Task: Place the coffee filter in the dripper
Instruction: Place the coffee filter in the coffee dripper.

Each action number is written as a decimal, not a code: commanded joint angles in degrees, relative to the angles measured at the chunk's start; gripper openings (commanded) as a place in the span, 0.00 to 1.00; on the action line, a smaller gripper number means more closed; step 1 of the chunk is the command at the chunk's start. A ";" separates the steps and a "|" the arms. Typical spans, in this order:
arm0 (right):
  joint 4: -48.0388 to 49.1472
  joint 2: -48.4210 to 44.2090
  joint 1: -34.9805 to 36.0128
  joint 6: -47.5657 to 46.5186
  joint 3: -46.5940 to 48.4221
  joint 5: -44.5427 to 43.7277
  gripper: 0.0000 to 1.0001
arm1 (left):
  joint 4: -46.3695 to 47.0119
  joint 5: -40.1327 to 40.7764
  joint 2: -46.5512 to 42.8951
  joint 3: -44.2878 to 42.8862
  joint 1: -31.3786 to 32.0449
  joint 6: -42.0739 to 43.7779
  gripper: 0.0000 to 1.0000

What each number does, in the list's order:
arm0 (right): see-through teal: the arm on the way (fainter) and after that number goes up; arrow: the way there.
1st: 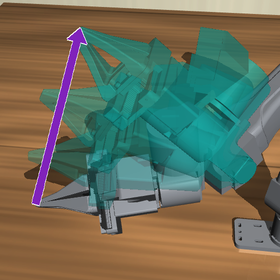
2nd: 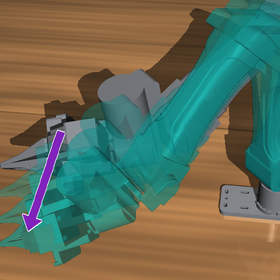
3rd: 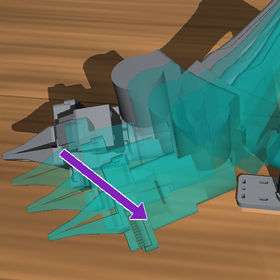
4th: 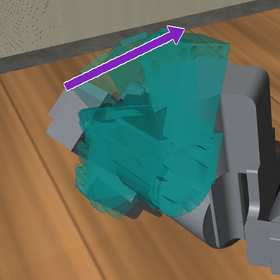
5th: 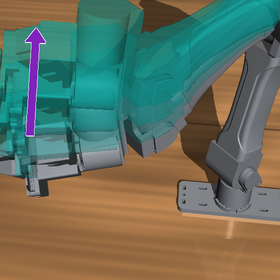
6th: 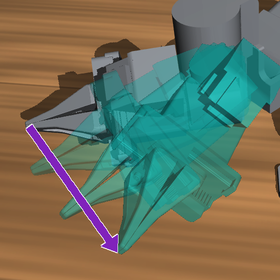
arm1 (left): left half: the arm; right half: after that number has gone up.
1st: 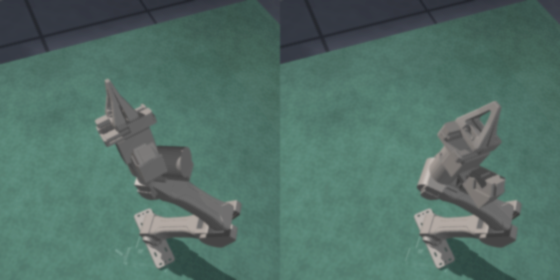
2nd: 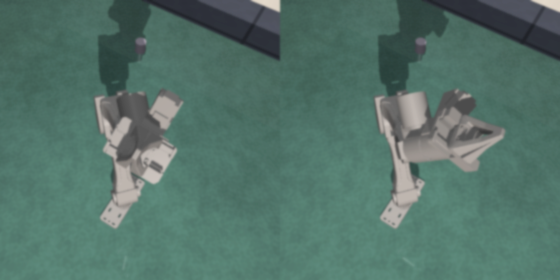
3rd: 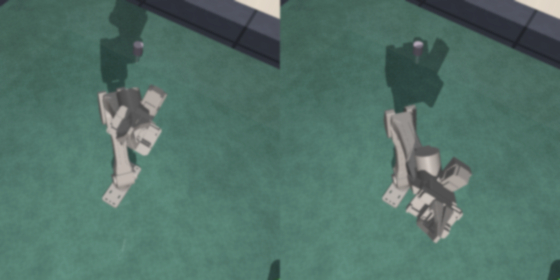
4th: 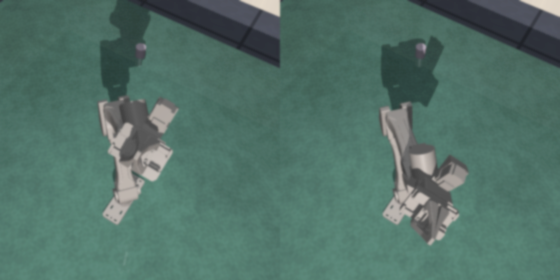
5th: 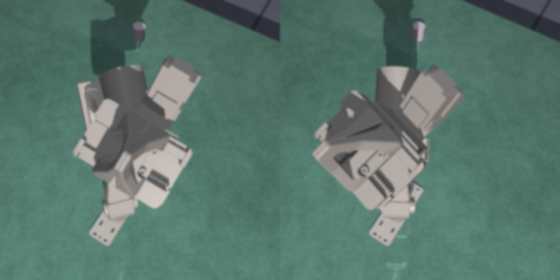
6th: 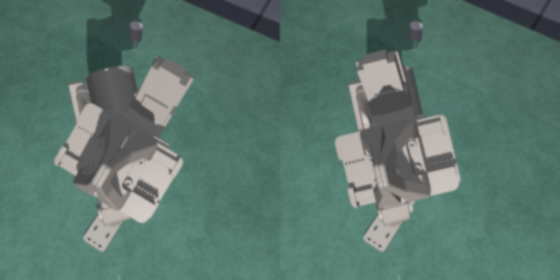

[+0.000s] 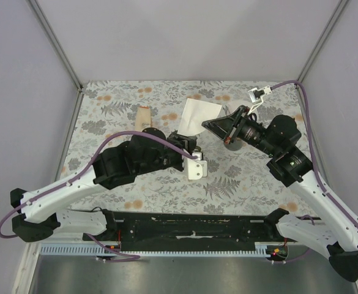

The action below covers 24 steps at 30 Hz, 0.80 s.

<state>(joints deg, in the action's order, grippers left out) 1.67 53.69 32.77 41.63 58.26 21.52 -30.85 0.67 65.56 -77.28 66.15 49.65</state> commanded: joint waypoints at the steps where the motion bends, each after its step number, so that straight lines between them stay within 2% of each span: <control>1: 1.76 -0.52 -0.08 0.12 0.80 -0.60 0.00 | 3.95 7.95 -1.05 -1.12 0.74 0.19 0.46; 2: 1.76 -0.43 -0.08 0.03 0.72 -0.51 0.00 | 3.78 7.60 -1.22 -1.30 0.73 -0.08 0.44; 15: 1.67 -0.43 0.01 -0.93 1.15 -0.51 0.00 | 8.18 5.93 -5.18 1.69 0.73 2.29 0.44; 24: 2.28 -0.60 -0.08 -0.76 0.98 -0.25 0.00 | 9.75 11.19 -3.42 3.27 0.82 5.54 0.43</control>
<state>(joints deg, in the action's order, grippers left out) 1.65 53.71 32.77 41.36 58.26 21.30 -23.92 8.49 61.45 -74.56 66.65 51.62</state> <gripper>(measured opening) 0.007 0.433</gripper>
